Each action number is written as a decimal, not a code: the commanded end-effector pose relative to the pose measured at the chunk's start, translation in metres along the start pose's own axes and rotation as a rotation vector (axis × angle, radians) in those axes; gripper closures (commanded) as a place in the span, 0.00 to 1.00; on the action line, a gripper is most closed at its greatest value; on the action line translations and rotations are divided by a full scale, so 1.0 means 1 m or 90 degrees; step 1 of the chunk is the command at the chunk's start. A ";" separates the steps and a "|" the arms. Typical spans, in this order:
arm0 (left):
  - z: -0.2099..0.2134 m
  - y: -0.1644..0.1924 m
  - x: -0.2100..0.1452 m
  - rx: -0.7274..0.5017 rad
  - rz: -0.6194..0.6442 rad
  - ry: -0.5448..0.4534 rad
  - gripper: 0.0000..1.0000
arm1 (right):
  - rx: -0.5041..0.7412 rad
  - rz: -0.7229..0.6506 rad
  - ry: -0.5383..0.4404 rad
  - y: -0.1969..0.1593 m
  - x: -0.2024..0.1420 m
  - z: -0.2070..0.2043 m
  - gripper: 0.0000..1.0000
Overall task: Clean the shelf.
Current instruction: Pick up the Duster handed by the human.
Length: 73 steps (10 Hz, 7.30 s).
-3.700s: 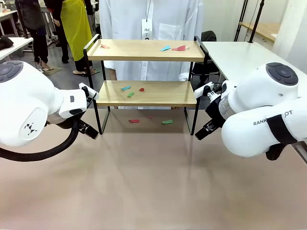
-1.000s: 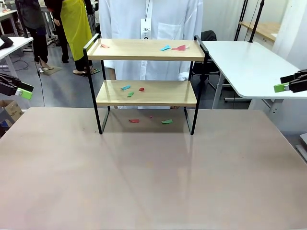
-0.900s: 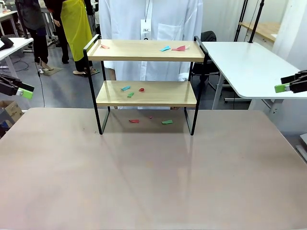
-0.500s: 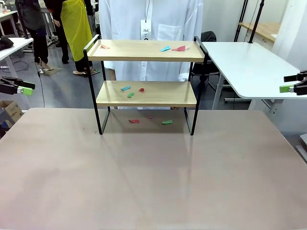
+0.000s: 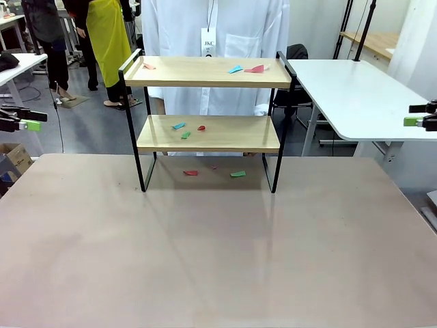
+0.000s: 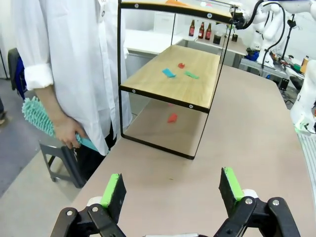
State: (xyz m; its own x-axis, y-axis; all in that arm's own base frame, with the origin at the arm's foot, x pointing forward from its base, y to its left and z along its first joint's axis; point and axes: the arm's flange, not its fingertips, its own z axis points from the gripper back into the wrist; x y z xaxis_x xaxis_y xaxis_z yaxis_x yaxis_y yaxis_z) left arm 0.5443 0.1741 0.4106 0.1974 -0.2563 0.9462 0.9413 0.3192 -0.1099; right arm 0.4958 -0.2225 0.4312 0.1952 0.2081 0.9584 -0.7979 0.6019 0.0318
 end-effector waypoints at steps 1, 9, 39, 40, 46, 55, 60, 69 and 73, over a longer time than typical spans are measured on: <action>0.002 0.001 0.000 0.011 -0.039 -0.033 0.00 | -0.005 0.015 -0.034 -0.005 0.004 0.003 0.00; 0.013 -0.001 0.006 0.019 -0.064 -0.042 0.00 | -0.014 0.003 -0.050 -0.004 0.010 0.013 0.00; 0.058 -0.032 0.105 0.183 0.080 0.090 0.00 | -0.014 0.003 -0.050 -0.004 0.010 0.013 0.00; 0.067 -0.049 0.128 0.219 0.102 0.125 0.00 | -0.014 0.003 -0.050 -0.004 0.010 0.013 0.00; 0.036 -0.183 0.211 0.426 0.198 0.264 0.00 | -0.014 0.003 -0.050 -0.004 0.010 0.013 0.00; -0.067 -0.244 0.225 0.477 0.199 0.297 0.00 | -0.014 0.003 -0.050 -0.004 0.010 0.013 0.00; -0.122 -0.234 0.209 0.561 0.185 0.314 0.00 | -0.014 0.003 -0.050 -0.004 0.010 0.013 0.00; -0.173 -0.180 0.170 0.604 0.243 0.308 0.00 | -0.014 0.003 -0.050 -0.004 0.010 0.013 0.00; -0.171 -0.179 0.171 0.614 0.254 0.307 1.00 | -0.014 0.003 -0.050 -0.004 0.010 0.013 0.00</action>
State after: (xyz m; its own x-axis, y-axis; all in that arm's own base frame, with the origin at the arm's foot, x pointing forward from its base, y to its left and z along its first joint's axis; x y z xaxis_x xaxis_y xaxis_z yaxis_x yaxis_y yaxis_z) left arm 0.4559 -0.0830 0.5365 0.7134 -0.2580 0.6515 0.2528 0.9619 0.1042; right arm 0.4931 -0.2348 0.4408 0.1496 0.1479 0.9776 -0.7863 0.6173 0.0269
